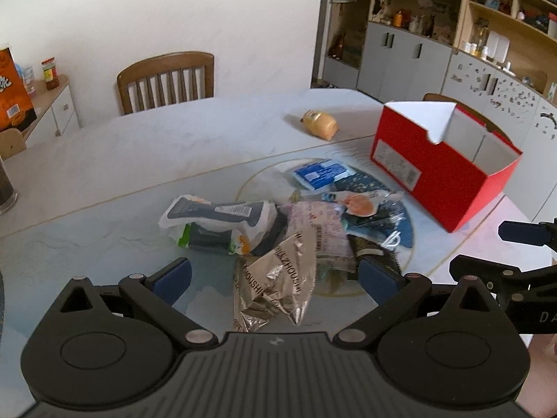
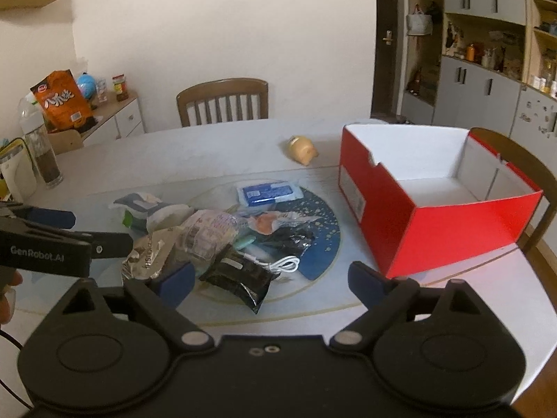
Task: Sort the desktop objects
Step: 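Grasp the silver foil bag with the left tool while the right tool grasps the black snack packet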
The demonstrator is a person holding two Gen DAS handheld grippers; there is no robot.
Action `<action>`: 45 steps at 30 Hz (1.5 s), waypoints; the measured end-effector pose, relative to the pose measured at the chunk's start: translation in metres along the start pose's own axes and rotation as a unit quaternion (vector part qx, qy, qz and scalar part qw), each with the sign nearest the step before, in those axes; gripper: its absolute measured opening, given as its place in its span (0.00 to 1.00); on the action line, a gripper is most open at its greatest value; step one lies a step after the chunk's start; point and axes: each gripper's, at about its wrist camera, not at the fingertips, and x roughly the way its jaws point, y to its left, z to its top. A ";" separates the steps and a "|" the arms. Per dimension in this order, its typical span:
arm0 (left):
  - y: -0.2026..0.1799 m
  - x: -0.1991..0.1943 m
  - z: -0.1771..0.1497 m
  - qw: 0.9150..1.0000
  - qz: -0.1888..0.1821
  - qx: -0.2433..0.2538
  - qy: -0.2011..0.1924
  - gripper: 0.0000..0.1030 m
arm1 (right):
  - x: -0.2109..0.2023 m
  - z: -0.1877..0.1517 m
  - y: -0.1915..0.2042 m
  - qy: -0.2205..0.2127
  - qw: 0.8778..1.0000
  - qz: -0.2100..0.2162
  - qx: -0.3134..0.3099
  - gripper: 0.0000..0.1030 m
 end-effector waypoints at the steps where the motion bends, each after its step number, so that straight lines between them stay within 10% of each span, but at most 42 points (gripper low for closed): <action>1: 0.000 0.004 -0.001 1.000 0.001 -0.001 0.003 0.99 | 0.003 -0.001 -0.001 0.002 1.000 0.003 -0.001 0.91; 24: 0.000 0.065 -0.012 0.998 0.019 -0.013 0.057 0.94 | 0.080 -0.011 0.004 0.066 0.994 0.057 -0.065 0.74; 45: 0.006 0.073 -0.012 0.997 -0.002 -0.021 0.074 0.55 | 0.104 -0.007 0.015 0.076 0.990 0.058 -0.102 0.47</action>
